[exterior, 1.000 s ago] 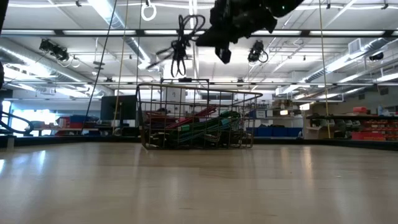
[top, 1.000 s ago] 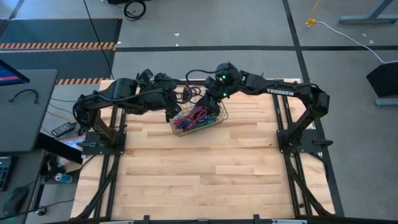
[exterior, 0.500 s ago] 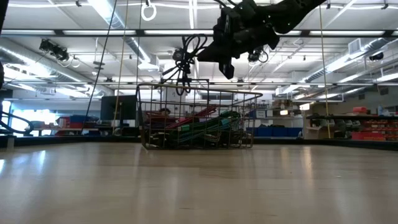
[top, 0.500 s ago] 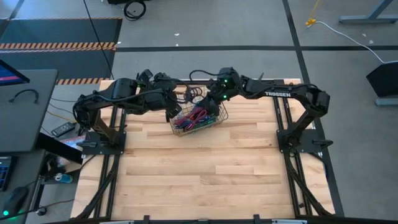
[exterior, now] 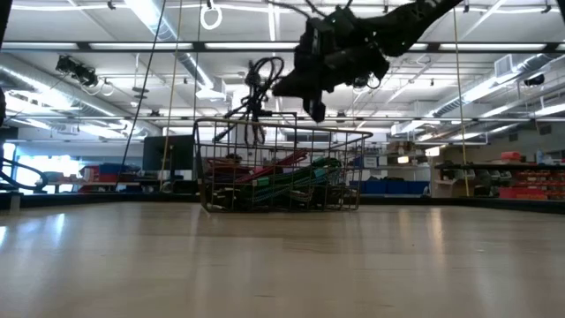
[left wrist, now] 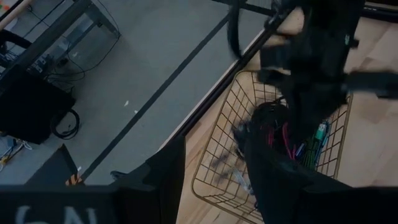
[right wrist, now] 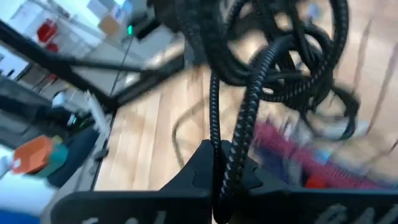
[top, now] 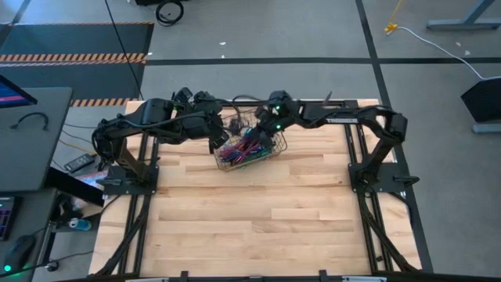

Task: Pick and place USB-C Cables
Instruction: Put the black charger cable into the wire basket

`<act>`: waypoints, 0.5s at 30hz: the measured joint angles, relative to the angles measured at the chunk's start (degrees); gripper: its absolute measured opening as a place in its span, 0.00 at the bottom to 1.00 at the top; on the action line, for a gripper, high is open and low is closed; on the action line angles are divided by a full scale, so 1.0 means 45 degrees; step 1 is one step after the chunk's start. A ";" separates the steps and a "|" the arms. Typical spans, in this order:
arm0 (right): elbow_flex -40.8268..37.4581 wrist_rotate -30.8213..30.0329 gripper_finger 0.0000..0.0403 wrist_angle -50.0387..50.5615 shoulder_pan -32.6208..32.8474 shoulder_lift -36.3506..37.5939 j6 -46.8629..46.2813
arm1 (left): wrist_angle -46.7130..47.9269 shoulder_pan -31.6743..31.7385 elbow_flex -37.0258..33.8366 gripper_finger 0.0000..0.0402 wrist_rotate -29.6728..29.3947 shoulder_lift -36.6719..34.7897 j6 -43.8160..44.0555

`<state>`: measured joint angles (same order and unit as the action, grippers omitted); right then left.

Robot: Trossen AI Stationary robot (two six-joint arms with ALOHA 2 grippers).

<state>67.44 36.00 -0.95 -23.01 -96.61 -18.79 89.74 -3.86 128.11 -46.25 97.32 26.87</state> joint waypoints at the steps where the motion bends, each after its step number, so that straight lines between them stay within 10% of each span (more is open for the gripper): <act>1: -0.0025 0.0143 0.03 0.0074 0.0034 -0.0221 -0.0116 | -0.0019 0.0000 -0.0005 0.43 0.0002 0.0000 -0.0002; 15: -0.0016 0.1878 0.03 -0.3054 0.0101 -0.2814 -0.2635 | -0.0055 0.0000 -0.0005 0.43 0.0002 0.0000 -0.0034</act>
<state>67.37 44.45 -14.70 -22.55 -109.27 -30.65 89.49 -3.86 128.09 -46.24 97.32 26.72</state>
